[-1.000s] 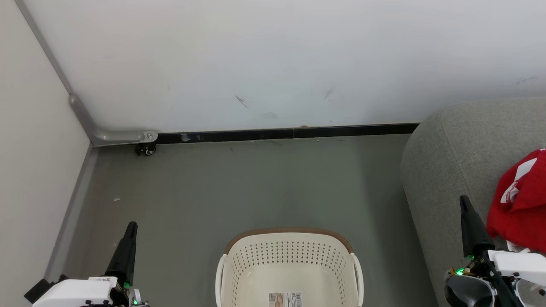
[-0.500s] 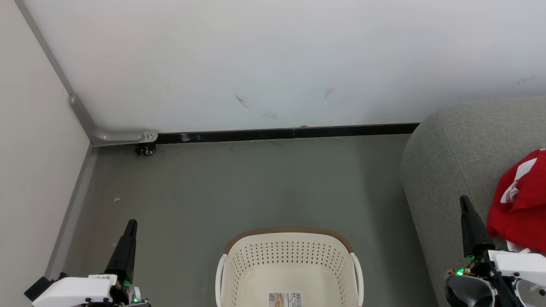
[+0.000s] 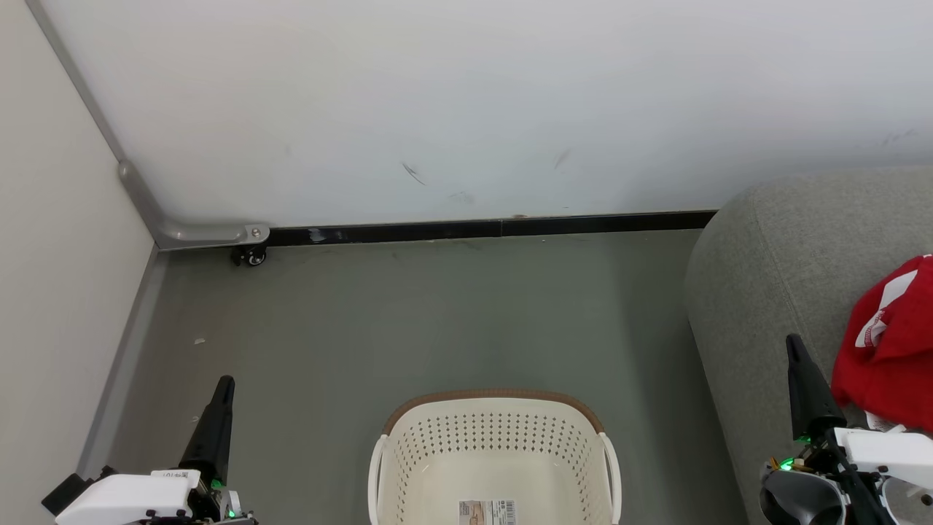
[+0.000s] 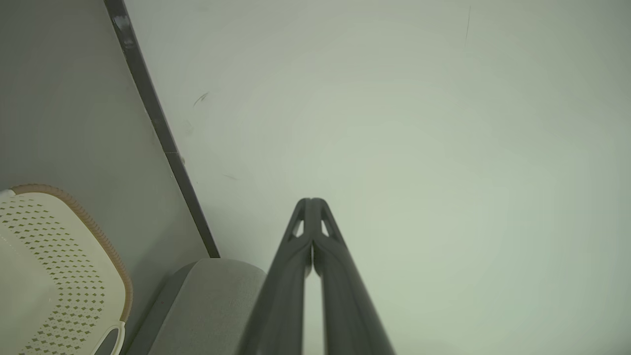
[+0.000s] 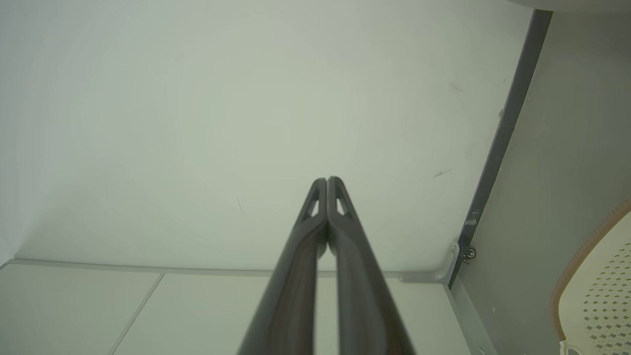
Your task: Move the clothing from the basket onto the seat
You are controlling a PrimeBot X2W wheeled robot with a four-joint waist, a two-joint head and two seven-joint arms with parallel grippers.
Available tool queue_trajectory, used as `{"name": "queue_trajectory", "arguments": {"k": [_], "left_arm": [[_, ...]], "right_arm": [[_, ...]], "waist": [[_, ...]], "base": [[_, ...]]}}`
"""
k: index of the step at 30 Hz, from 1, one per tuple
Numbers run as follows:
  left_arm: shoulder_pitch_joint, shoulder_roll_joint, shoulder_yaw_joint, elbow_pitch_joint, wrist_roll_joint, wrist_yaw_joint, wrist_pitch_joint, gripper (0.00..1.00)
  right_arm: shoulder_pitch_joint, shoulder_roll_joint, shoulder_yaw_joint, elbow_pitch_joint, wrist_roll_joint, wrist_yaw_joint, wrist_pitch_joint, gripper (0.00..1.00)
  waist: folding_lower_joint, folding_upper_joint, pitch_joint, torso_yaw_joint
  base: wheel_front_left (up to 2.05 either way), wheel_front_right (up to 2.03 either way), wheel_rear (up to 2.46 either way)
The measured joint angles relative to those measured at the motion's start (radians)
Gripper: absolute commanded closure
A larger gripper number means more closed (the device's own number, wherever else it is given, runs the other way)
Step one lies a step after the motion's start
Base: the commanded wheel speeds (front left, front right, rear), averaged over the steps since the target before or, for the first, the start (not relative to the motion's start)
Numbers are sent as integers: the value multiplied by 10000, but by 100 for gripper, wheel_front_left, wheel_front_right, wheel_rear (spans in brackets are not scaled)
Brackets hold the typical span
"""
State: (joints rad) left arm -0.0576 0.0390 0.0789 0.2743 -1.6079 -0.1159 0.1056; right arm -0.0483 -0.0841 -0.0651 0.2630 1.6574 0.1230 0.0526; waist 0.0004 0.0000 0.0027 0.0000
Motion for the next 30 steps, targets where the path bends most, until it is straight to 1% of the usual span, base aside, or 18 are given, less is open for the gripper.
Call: {"name": "queue_trajectory", "arguments": {"k": [30], "left_arm": [[-53, 0, 8, 48, 0, -2, 2, 100]], "right_arm": [[-110, 4, -38, 15, 0, 0, 4, 100]], "waist": [[-2, 0, 0, 0]], "base": [[0, 0, 0]]}}
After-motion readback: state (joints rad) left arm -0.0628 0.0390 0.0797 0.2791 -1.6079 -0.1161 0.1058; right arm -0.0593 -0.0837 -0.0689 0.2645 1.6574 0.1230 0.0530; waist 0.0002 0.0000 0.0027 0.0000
